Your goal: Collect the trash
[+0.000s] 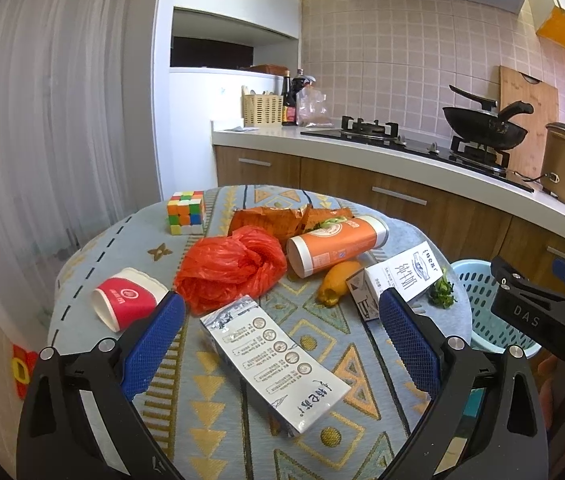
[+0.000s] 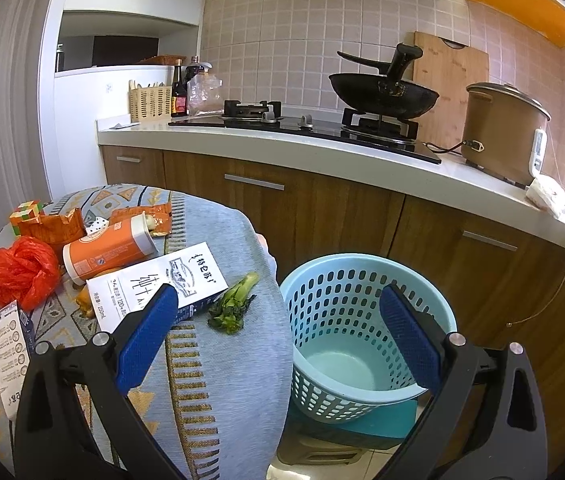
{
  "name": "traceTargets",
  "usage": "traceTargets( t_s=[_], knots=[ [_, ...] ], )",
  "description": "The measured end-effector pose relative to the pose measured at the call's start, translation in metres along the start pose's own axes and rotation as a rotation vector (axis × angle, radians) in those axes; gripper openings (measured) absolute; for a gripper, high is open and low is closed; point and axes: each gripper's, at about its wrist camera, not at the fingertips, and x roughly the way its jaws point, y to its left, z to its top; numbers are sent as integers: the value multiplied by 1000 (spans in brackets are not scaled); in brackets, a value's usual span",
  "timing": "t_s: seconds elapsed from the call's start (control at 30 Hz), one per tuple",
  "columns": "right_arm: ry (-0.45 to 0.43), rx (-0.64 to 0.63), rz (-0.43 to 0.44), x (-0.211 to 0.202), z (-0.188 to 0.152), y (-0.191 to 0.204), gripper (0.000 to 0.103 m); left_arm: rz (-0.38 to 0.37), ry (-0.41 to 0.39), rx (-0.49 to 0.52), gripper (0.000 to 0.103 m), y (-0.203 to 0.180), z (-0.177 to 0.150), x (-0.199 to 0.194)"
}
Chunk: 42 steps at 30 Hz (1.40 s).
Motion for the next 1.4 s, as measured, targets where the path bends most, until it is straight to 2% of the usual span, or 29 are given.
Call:
traceTargets(
  t_s=[1.13,1.4],
  knots=[
    [-8,-25,-7,-3,2,8,95,18,-6,8,94,2,-2,1],
    [0,-33,-1,-1,0,10,95,32,-24,-25,94,16,-17,2]
  ],
)
